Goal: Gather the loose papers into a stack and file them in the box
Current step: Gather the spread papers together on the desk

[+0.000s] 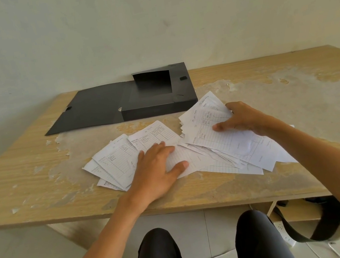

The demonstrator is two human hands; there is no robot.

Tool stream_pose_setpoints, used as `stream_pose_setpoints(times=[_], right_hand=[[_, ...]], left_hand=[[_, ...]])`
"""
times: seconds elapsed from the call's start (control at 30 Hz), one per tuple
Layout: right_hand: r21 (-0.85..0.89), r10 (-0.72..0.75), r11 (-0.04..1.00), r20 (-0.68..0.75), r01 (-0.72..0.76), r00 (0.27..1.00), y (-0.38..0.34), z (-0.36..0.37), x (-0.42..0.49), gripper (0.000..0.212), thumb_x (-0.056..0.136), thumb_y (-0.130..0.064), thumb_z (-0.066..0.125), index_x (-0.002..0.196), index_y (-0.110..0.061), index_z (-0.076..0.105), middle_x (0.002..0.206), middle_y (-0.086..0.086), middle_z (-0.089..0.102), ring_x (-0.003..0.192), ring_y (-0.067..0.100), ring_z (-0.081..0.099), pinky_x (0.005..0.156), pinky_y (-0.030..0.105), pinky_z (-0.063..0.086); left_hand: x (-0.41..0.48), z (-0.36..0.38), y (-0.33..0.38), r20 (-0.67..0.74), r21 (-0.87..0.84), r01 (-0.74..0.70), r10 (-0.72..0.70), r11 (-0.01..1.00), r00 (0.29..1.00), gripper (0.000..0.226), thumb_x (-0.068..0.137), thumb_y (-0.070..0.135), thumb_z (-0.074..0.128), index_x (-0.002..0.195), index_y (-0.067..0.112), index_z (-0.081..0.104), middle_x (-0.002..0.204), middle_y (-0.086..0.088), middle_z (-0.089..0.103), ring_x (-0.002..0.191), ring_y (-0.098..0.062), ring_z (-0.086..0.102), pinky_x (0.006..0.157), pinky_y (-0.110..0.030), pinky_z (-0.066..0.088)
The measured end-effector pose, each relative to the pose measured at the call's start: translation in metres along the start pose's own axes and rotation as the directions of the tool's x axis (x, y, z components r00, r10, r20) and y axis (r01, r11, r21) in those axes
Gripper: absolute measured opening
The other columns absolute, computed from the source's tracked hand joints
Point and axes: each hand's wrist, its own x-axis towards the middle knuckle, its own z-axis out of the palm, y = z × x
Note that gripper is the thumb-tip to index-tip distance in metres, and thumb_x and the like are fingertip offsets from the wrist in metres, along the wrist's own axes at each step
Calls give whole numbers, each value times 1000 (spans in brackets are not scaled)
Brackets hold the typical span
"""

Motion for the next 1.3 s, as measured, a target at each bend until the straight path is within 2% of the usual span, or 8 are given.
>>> stream_pose_setpoints(times=[0.2,0.37,0.5,0.7,0.83,1.03,1.17,1.3], right_hand=[[10,-29,1000,4,29,1000,5,2,0,52,73,-33,78,114,-11,55,104,6,66,85,23,68,64,31,58],[42,-51,998,12,50,999,6,-2,-4,46,75,-33,77,111,-12,56,101,4,67,85,21,69,66,30,58],[-290,-52,957,-86,24,995,16,-2,-2,44,74,-49,73,96,-17,52,95,4,64,79,19,62,68,31,52],[-456,-143,887,-110,78,984,13,16,3,58,73,-60,67,109,-17,55,101,3,58,92,21,53,82,36,48],[-430,-175,895,-93,119,980,7,25,2,53,73,-59,67,106,-20,54,100,0,56,90,18,53,78,32,47],[-310,-179,936,-19,165,984,1,21,-4,44,75,-50,70,104,-18,61,95,-2,64,77,11,59,65,23,47],[-283,-120,953,-41,103,992,2,21,-7,66,73,-46,74,127,-15,51,105,-4,55,94,16,54,84,32,48],[-274,-68,960,-8,63,998,2,19,-5,63,68,-50,77,118,-16,58,102,-3,59,93,18,58,84,34,51]], left_hand=[[4,2,15,103,-90,-101,110,991,989,63,88,54,51,143,28,36,157,6,21,145,-11,11,117,-37,1],[2,-1,27,65,-186,-56,69,981,996,75,76,58,63,139,30,32,152,7,27,140,-20,22,114,-42,20],[1,-12,7,-26,78,104,-102,992,994,115,54,83,58,146,25,19,156,1,24,144,-20,18,115,-48,-6],[-6,-7,6,-7,-54,60,-61,997,998,96,71,67,61,146,24,21,153,4,28,142,-19,20,119,-47,4],[-1,1,10,10,-174,19,-17,985,1000,93,74,62,64,147,30,16,151,5,30,136,-18,30,107,-41,33],[5,6,12,6,-329,-8,11,944,1000,118,69,49,76,147,39,-12,152,2,32,137,-17,34,105,-35,34],[4,7,9,9,-343,-8,12,939,1000,116,66,55,75,149,36,-4,152,6,33,136,-15,35,104,-31,32],[4,7,8,33,-279,17,-8,960,999,108,66,63,70,150,28,11,155,6,25,141,-18,25,114,-41,28]])
